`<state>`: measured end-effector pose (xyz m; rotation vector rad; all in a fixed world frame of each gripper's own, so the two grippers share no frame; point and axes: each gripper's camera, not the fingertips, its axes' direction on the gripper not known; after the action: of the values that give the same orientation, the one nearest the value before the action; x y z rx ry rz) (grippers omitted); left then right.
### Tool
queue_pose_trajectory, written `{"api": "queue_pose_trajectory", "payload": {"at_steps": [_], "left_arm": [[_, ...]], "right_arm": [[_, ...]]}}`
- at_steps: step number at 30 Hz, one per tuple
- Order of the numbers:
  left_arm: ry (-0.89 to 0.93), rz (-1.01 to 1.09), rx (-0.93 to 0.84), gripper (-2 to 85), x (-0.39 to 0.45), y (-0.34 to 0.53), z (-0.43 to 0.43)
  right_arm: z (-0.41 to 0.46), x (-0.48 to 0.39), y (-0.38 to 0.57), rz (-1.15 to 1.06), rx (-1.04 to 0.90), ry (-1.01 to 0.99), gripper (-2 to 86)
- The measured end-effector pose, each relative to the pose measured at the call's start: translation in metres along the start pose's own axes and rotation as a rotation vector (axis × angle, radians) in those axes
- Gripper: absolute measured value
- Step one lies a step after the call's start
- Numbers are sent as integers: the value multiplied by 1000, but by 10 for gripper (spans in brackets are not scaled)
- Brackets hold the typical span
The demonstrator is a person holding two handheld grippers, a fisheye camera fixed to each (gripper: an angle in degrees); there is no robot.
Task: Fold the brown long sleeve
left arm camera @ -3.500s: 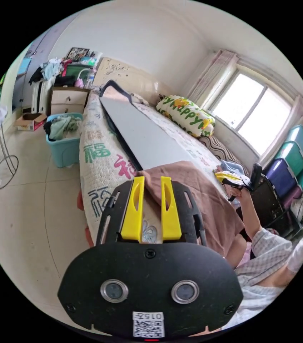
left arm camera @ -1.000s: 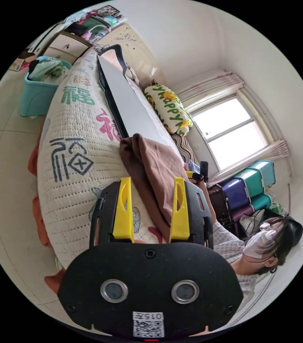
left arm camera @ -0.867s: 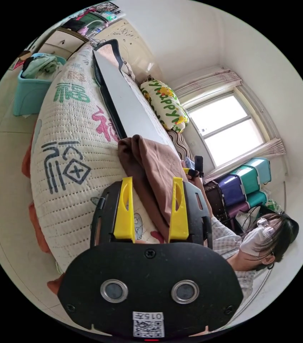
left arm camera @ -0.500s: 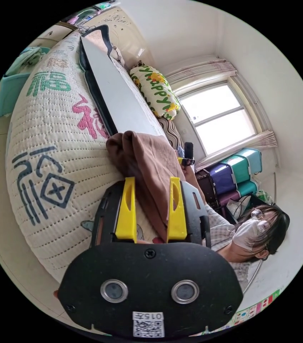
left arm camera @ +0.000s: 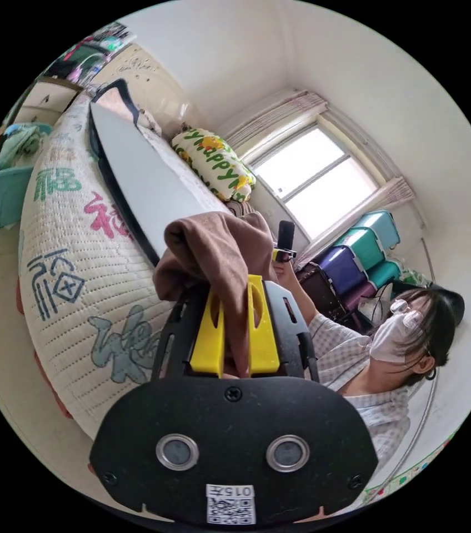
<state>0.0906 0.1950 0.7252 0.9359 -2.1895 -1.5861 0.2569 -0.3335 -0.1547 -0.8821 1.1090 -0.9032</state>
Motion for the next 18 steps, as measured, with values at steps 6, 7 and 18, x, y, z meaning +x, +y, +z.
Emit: {"api": "queue_pose_trajectory", "payload": {"at_steps": [6,7,18], "left_arm": [[-18,306,91,60,146,6,-8],[-27,368,92,59,179,6,-3],[35,799,23,58,420,-12,139]], "right_arm": [[-59,-105,69,-237,181,15,86],[-76,-125,89,-262,223,16,86],[-240,-302,327,-436,563,337,84]]}}
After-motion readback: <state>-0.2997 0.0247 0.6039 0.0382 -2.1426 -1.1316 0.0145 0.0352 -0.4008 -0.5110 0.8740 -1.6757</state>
